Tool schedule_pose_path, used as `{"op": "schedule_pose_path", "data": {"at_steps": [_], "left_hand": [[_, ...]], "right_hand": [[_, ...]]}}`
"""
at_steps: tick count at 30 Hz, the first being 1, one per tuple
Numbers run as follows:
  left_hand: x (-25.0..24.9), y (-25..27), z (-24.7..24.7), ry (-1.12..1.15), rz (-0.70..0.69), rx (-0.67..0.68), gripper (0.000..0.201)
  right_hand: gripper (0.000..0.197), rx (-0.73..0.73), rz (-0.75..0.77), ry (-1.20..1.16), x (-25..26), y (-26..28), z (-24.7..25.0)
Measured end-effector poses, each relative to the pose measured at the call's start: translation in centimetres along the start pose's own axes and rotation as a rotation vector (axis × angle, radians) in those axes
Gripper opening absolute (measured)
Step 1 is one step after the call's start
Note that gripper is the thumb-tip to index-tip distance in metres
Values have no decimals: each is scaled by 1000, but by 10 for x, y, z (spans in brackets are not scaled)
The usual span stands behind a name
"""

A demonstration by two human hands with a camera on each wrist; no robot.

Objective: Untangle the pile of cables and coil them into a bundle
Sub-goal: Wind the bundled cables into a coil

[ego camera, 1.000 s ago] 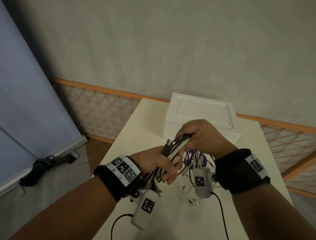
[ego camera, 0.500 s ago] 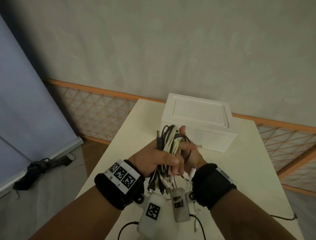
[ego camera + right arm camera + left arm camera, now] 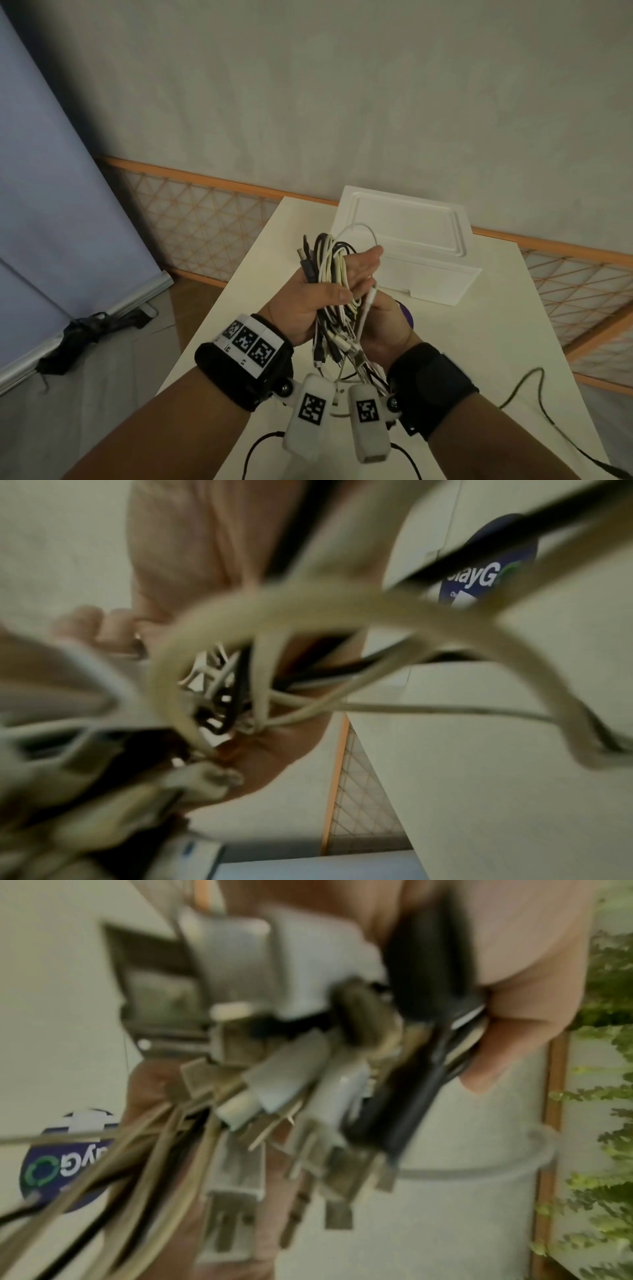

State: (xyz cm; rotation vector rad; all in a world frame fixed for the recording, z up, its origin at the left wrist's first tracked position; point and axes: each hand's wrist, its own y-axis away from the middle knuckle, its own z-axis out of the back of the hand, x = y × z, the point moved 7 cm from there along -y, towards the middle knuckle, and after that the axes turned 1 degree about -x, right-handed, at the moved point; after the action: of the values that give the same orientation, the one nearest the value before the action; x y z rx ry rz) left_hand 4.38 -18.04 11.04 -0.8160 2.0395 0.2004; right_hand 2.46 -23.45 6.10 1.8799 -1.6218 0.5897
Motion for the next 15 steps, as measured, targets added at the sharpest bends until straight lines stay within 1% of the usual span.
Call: {"op": "schedule_pose_path", "data": {"at_steps": [2,3,4,6,7,8,9,10,11,12,13,14,15], "left_hand": [[-1,0,3,-57,-11,2,66],[-2,0,4,-80,-18,2,66],[-2,0,3,-97,-25,7,66],[-3,0,0,-95,-33,35,67],[-2,1,-4,-76,-27,55,66],[-1,2,-8,-56,-18,83,66],[0,3,-12,-42,-8,112,64],[0,5,-14,-30,1,134,62],[0,6,-15,-14,10,148,60],[0,8,-15,7,20,151,57],[-1,9,-15,20,27,154,56],[-2,9,-14,21,32,159,55],[-3,10,-13,13,37,166,54]], "right_hand": [[46,-19,-51,8,-7,2,5],[46,15,-85,18,-12,2,2],[45,53,-106,43,-14,4,-1],[35,11,-124,108,-17,7,0],[28,-40,-131,150,-17,10,-1],[33,-70,-107,168,-14,9,2],[55,-138,-65,175,-8,8,5],[73,-165,0,126,-2,8,3],[81,-159,49,71,5,9,-5],[82,-135,63,38,7,8,-9],[80,-121,72,73,8,7,-9],[73,-85,57,91,7,3,-3],[59,-64,59,112,9,1,0]]}}
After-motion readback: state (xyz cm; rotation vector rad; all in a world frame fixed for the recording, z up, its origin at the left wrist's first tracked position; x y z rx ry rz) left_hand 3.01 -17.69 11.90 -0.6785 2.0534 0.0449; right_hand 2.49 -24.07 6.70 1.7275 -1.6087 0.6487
